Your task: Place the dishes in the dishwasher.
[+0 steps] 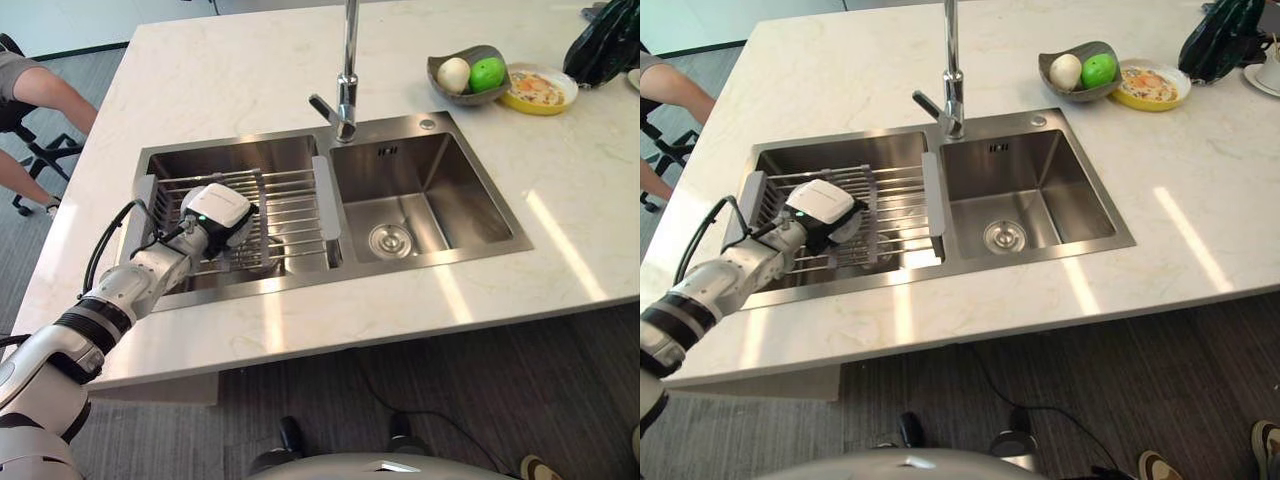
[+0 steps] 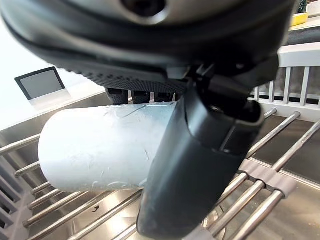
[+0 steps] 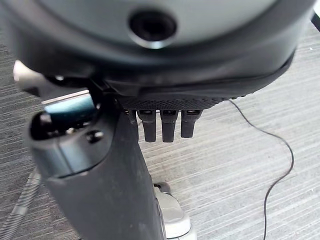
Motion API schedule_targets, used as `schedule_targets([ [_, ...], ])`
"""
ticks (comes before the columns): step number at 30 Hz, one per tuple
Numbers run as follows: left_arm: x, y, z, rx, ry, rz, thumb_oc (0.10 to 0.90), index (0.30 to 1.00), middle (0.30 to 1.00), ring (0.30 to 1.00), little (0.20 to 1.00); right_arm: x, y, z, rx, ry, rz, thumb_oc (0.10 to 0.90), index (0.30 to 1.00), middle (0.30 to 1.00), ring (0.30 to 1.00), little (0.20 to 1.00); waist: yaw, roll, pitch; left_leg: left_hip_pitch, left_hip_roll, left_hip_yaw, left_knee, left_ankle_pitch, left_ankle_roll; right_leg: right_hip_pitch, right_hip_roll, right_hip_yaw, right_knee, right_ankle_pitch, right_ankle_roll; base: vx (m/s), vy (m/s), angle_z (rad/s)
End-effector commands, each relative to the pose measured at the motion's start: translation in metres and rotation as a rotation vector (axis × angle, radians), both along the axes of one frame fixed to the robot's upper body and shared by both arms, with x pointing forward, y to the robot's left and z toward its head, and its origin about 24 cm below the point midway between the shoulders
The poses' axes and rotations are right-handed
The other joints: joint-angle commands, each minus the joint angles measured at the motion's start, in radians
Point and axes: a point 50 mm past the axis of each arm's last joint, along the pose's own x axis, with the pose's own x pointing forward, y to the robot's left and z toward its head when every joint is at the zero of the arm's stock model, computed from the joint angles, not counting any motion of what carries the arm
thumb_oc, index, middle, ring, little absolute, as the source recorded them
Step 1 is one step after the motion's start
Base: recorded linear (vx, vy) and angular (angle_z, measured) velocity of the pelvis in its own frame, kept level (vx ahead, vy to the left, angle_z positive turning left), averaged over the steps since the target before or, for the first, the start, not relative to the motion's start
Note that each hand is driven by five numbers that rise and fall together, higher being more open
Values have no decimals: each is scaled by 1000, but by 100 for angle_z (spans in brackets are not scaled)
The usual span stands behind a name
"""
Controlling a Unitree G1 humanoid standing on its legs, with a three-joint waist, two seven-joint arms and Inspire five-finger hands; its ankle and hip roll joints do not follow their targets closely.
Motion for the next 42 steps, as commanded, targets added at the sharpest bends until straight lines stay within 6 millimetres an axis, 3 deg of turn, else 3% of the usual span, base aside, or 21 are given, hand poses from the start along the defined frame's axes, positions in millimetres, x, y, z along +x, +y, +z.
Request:
schedule_targets([
  [1, 20, 9, 61, -1, -204, 49, 400, 300, 300, 300, 300, 11, -20, 9, -68, -13, -1, 800, 900, 900, 900, 900, 34, 5, 28, 78, 26, -13, 10, -116, -29, -51, -48, -25, 50, 76, 79, 2, 10, 4],
  [7, 12, 7, 63, -59, -241, 7, 400, 300, 300, 300, 300, 17, -15, 7, -59, -30, 12, 800, 900, 900, 900, 900, 48, 4, 20, 83, 22, -26, 8, -120, -30, -34, -54, -40, 49, 70, 79, 7, 11, 4],
  [11, 1, 9, 67, -216, -297, -1, 400, 300, 300, 300, 300, 15, -10, 5, -50, -26, 7, 800, 900, 900, 900, 900, 60, 1, 12, 90, 17, -36, 9, -123, -29, -18, -60, -53, 53, 68, 81, 12, 9, 8],
  [12, -2, 9, 67, -290, -314, 4, 400, 300, 300, 300, 300, 14, -7, 3, -41, -26, -4, 800, 900, 900, 900, 900, 68, -3, 10, 90, 16, -40, 9, -124, -29, -15, -62, -57, 57, 68, 81, 16, 13, 11],
  [13, -13, 10, 68, -503, -368, 12, 400, 300, 300, 300, 300, 11, -3, 1, -31, -19, -11, 800, 900, 900, 900, 900, 75, -5, 10, 96, 13, -55, 12, -131, -27, -4, -67, -63, 73, 61, 80, 15, 9, 8],
  [14, -13, 10, 68, -503, -368, 12, 400, 300, 300, 300, 300, 11, -3, 1, -31, -19, -11, 800, 900, 900, 900, 900, 75, -5, 10, 96, 13, -55, 12, -131, -27, -4, -67, -63, 73, 61, 80, 9, 21, 15],
  [15, -25, 11, 67, -738, -428, 17, 400, 300, 300, 300, 300, 8, 1, 0, -19, -17, -18, 800, 900, 900, 900, 900, 82, -9, 6, 97, 6, -71, 13, -131, -25, 2, -75, -66, 91, 59, 79, -13, 12, 12],
  [17, -26, 12, 67, -739, -428, 21, 400, 300, 300, 300, 300, 9, 1, 0, -21, -16, -15, 800, 900, 900, 900, 900, 78, -9, 3, 94, 5, -71, 12, -126, -24, -2, -77, -65, 90, 62, 79, -17, 12, 28],
  [19, -42, 11, 72, -1138, -527, 0, 400, 300, 300, 300, 300, 11, 4, -1, -5, -36, -35, 800, 900, 900, 900, 900, 100, -20, -2, 97, -8, -107, 16, -133, -19, 14, -92, -76, 119, 57, 76, -23, 15, 27],
  [20, -42, 12, 72, -1139, -528, 2, 400, 300, 300, 300, 300, 12, 4, -1, -6, -36, -33, 800, 900, 900, 900, 900, 98, -20, -4, 94, -10, -107, 14, -129, -18, 12, -94, -76, 117, 60, 76, -25, 9, 8],
  [24, -54, 15, 84, -1495, -633, -56, 400, 300, 300, 300, 300, 24, 4, 0, 7, -75, -21, 800, 900, 900, 900, 900, 120, -32, -17, 82, -25, -139, 16, -126, -17, 23, -108, -97, 120, 73, 75, -36, -1, 33],
  [27, -61, 19, 97, -1689, -710, -130, 400, 300, 300, 300, 300, 42, 3, 4, 4, -122, 24, 800, 900, 900, 900, 900, 129, -39, -18, 67, -25, -157, 15, -114, -18, 1, -112, -72, 133, 132, 82, -95, -52, 23],
  [29, -60, 16, 104, -1784, -726, -185, 400, 300, 300, 300, 300, 52, 4, 6, 6, -152, 42, 800, 900, 900, 900, 900, 131, -35, -11, 48, -24, -179, 18, -102, -12, -21, -92, 12, 187, 114, 77, -126, -26, 33],
  [30, -57, 11, 105, -1836, -712, -211, 400, 300, 300, 300, 300, 56, 5, 6, 11, -169, 37, 800, 900, 900, 900, 900, 129, -31, -9, 39, -27, -206, 20, -95, -7, -27, -54, 87, 235, 49, 63, -65, 19, 21],
  [31, -57, 11, 105, -1836, -712, -211, 400, 300, 300, 300, 300, 56, 5, 6, 11, -169, 37, 800, 900, 900, 900, 900, 129, -31, -9, 39, -27, -206, 20, -95, -7, -27, -54, 87, 235, 49, 63, -64, -14, 32],
  [32, -51, 4, 107, -1908, -674, -249, 400, 300, 300, 300, 300, 60, 9, 6, 26, -192, 25, 800, 900, 900, 900, 900, 130, -26, -12, 18, -27, -258, 38, -85, -1, -12, 27, 184, 297, -54, 37, -92, -104, 98],
  [33, -47, 1, 108, -1947, -663, -260, 400, 300, 300, 300, 300, 61, 12, 5, 33, -194, 52, 800, 900, 900, 900, 900, 134, -25, -11, -5, -27, -313, 68, -77, 3, -16, 78, 208, 346, -110, 1, -144, -198, 167],
  [37, -45, 2, 112, -2062, -663, -292, 400, 300, 300, 300, 300, 56, 16, 3, 45, -187, 73, 800, 900, 900, 900, 900, 137, -47, -12, -44, -28, -389, 110, -53, -17, 31, 136, 186, 278, -192, -57, -108, -216, 109],
  [38, -45, 2, 112, -2062, -663, -292, 400, 300, 300, 300, 300, 56, 16, 3, 45, -187, 73, 800, 900, 900, 900, 900, 137, -47, -12, -44, -28, -389, 110, -53, -17, 31, 136, 186, 278, -192, -57, -138, -269, 108],
  [41, -52, 3, 110, -2092, -693, -304, 400, 300, 300, 300, 300, 42, 33, -5, 44, -151, 104, 800, 900, 900, 900, 900, 132, -21, 14, -127, -16, -436, 148, -1, -60, 33, 170, 141, 257, -213, -81, -228, -184, 58],
  [42, -55, 11, 99, -2107, -705, -245, 400, 300, 300, 300, 300, 40, 39, -6, 57, -163, 111, 800, 900, 900, 900, 900, 128, -6, 33, -162, -8, -449, 146, 39, -85, 29, 185, 122, 255, -226, -96, -324, -149, 70],
])
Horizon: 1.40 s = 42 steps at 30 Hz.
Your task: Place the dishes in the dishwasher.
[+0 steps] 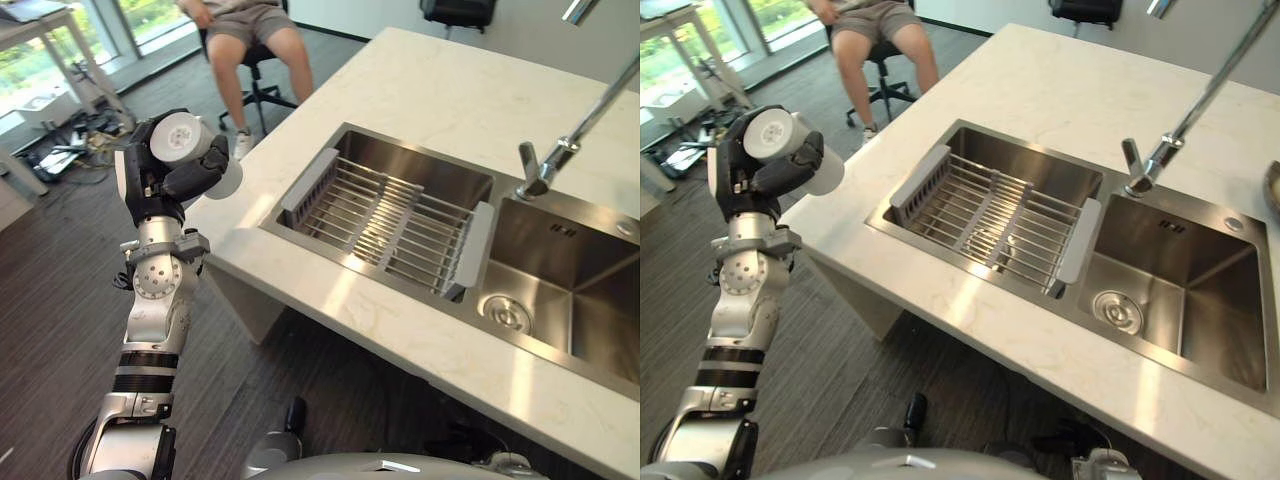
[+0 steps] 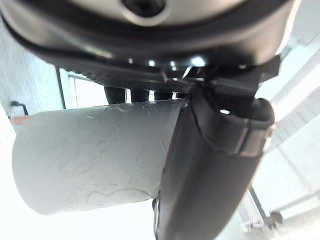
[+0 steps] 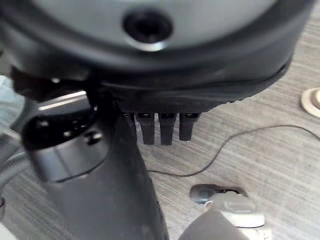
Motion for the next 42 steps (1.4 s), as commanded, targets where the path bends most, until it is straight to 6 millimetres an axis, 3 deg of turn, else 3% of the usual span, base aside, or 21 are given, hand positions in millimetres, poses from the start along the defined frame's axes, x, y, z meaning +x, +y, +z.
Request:
schedule_targets([
  [1, -16, 8, 67, 40, -351, 11, 400, 300, 300, 300, 300, -13, -2, -1, -37, 11, 1, 800, 900, 900, 900, 900, -47, -10, 30, -121, 8, 65, 120, -31, -57, 25, -44, -63, -66, 33, 64, -328, -129, 112],
  [4, -16, 9, 60, 39, -321, 21, 400, 300, 300, 300, 300, -13, -11, 1, -75, 27, -7, 800, 900, 900, 900, 900, -50, 16, 55, -161, 22, 101, 104, 15, -70, 15, -48, -121, -65, 28, 55, -290, -20, 129],
  [5, -18, 10, 53, 38, -297, 17, 400, 300, 300, 300, 300, -16, -20, 2, -105, 57, -25, 800, 900, 900, 900, 900, -52, 26, 62, -173, 52, 196, 111, 12, -60, 10, -74, -166, -82, 47, 61, -209, 33, 99],
  [6, -18, 9, 53, 37, -297, 17, 400, 300, 300, 300, 300, -16, -20, 2, -105, 57, -25, 800, 900, 900, 900, 900, -52, 27, 61, -175, 52, 195, 113, 10, -60, 10, -73, -167, -85, 48, 61, -387, 97, 82],
  [8, -28, 16, 36, 74, -230, 11, 400, 300, 300, 300, 300, -32, -31, 4, -131, 117, -65, 800, 900, 900, 900, 900, -68, 35, 51, -96, 133, 340, 202, -58, -51, 10, -144, -256, -141, 112, 80, -363, 177, 107],
  [11, -33, 19, 32, 89, -216, 10, 400, 300, 300, 300, 300, -33, -30, 3, -120, 120, -69, 800, 900, 900, 900, 900, -80, 32, 38, -21, 183, 388, 239, -93, -56, 5, -168, -294, -164, 138, 85, -213, 143, 94],
  [14, -34, 13, 24, 107, -182, -25, 400, 300, 300, 300, 300, -37, -30, 2, -118, 123, -108, 800, 900, 900, 900, 900, -110, 38, 8, 115, 289, 493, 232, -87, -88, -3, -205, -379, -184, 176, 102, -209, 257, 73],
  [16, -33, 9, 19, 120, -160, -57, 400, 300, 300, 300, 300, -43, -32, 3, -121, 131, -144, 800, 900, 900, 900, 900, -133, 47, -20, 178, 360, 560, 199, -61, -136, -1, -230, -435, -202, 191, 126, -140, 282, 103],
  [17, -33, 9, 19, 120, -160, -57, 400, 300, 300, 300, 300, -43, -32, 3, -121, 131, -144, 800, 900, 900, 900, 900, -134, 47, -19, 178, 360, 559, 198, -60, -136, 0, -229, -436, -203, 192, 126, -251, 427, 142],
  [18, -32, 3, 19, 140, -153, -105, 400, 300, 300, 300, 300, -47, -37, 4, -130, 130, -200, 800, 900, 900, 900, 900, -145, 52, -40, 204, 389, 612, 175, -48, -161, -10, -260, -487, -225, 228, 143, -197, 421, 143],
  [21, -32, -8, 15, 173, -127, -176, 400, 300, 300, 300, 300, -49, -40, 5, -132, 127, -268, 800, 900, 900, 900, 900, -148, 59, -62, 172, 340, 616, 103, -140, -161, -5, -311, -539, -267, 293, 181, -137, 557, 151],
  [23, -34, -9, 14, 187, -117, -179, 400, 300, 300, 300, 300, -39, -38, 5, -132, 101, -283, 800, 900, 900, 900, 900, -131, 40, -62, 136, 276, 576, 101, -200, -138, -2, -360, -546, -273, 335, 204, 22, 698, 190],
  [24, -36, -12, 13, 236, -104, -198, 400, 300, 300, 300, 300, -32, -32, 3, -110, 82, -277, 800, 900, 900, 900, 900, -113, 12, -47, 120, 213, 538, 90, -237, -99, 7, -417, -543, -242, 391, 228, 40, 598, 101],
  [26, -35, -16, 12, 257, -100, -218, 400, 300, 300, 300, 300, -25, -28, 2, -90, 61, -273, 800, 900, 900, 900, 900, -113, -1, -37, 118, 183, 502, 72, -245, -82, 1, -430, -496, -227, 415, 232, 15, 356, 60],
  [28, -35, -16, 12, 257, -100, -218, 400, 300, 300, 300, 300, -25, -28, 2, -90, 61, -273, 800, 900, 900, 900, 900, -113, -1, -37, 118, 183, 502, 72, -245, -82, 1, -430, -496, -227, 415, 232, 20, 131, 49],
  [29, -35, -22, 15, 264, -112, -250, 400, 300, 300, 300, 300, -21, -25, 2, -78, 49, -278, 800, 900, 900, 900, 900, -119, -10, -30, 120, 148, 464, 45, -248, -60, -19, -430, -414, -206, 422, 232, 70, 326, 76],
  [30, -29, -36, 16, 262, -119, -305, 400, 300, 300, 300, 300, -13, -21, 2, -52, 17, -299, 800, 900, 900, 900, 900, -142, -16, -14, 105, 104, 411, 20, -216, -33, -80, -375, -200, -178, 429, 204, 175, 500, 169],
  [31, -25, -43, 14, 240, -119, -342, 400, 300, 300, 300, 300, -8, -17, 1, -32, -5, -320, 800, 900, 900, 900, 900, -145, -19, 0, 118, 78, 379, 8, -220, -17, -79, -316, -142, -176, 386, 195, 146, 398, 104],
  [33, -24, -45, 13, 239, -108, -355, 400, 300, 300, 300, 300, -4, -13, 1, -22, -15, -310, 800, 900, 900, 900, 900, -142, -26, 2, 115, 66, 370, 5, -217, -9, -74, -312, -164, -179, 385, 194, 51, 122, 171],
  [36, -19, -50, 13, 244, -102, -372, 400, 300, 300, 300, 300, 5, -8, 1, -3, -49, -283, 800, 900, 900, 900, 900, -153, -38, 8, 101, 48, 324, 2, -210, 2, -85, -283, -130, -167, 392, 208, 1, 18, 118],
  [42, -20, -47, 6, 232, -71, -356, 400, 300, 300, 300, 300, 15, 2, 1, 12, -65, -240, 800, 900, 900, 900, 900, -129, -57, -3, 107, 54, 336, -8, -207, -7, -57, -284, -163, -215, 391, 210, 21, -66, 51],
])
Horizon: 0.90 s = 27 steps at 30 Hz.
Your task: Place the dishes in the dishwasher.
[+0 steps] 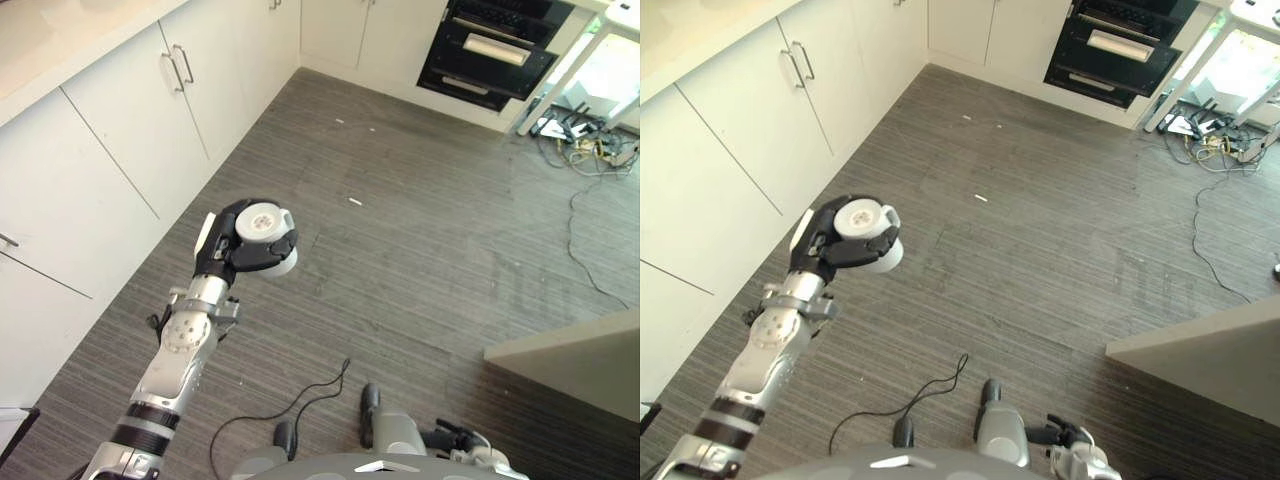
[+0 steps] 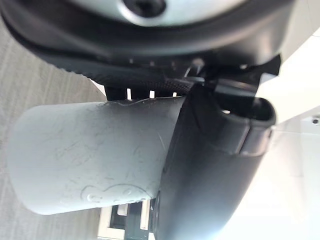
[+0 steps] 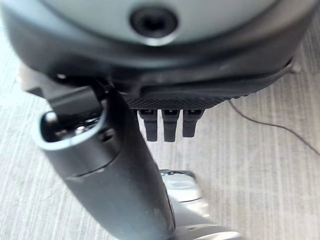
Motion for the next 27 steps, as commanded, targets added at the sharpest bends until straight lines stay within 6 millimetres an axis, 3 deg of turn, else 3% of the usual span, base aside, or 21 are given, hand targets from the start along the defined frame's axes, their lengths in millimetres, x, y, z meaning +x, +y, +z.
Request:
schedule_targets([
  [1, 15, -6, 77, -57, -379, -18, 400, 300, 300, 300, 300, -6, -16, 2, -40, 7, -30, 800, 900, 900, 900, 900, -27, 38, -24, -47, 127, 68, -14, -1, -125, 201, -53, -21, -119, 0, 77, 25, -66, -23],
  [8, 9, -1, 66, -55, -345, 24, 400, 300, 300, 300, 300, -17, -11, -1, -41, 40, 29, 800, 900, 900, 900, 900, -39, 40, -49, 8, 168, 129, -17, -8, -143, 231, -1, 12, -195, -80, 61, 43, -115, -66],
  [20, 12, -5, 70, 20, -358, 4, 400, 300, 300, 300, 300, -27, -16, -1, -43, 62, 43, 800, 900, 900, 900, 900, -78, 71, -68, 40, 184, 142, -16, -8, -153, 256, 19, 34, -195, -100, 42, 26, -37, -28],
  [27, 13, -8, 70, 51, -357, -6, 400, 300, 300, 300, 300, -26, -15, -1, -37, 58, 85, 800, 900, 900, 900, 900, -75, 67, -75, 40, 180, 135, -13, -12, -151, 265, 17, 36, -195, -102, 40, 1, 0, 1],
])
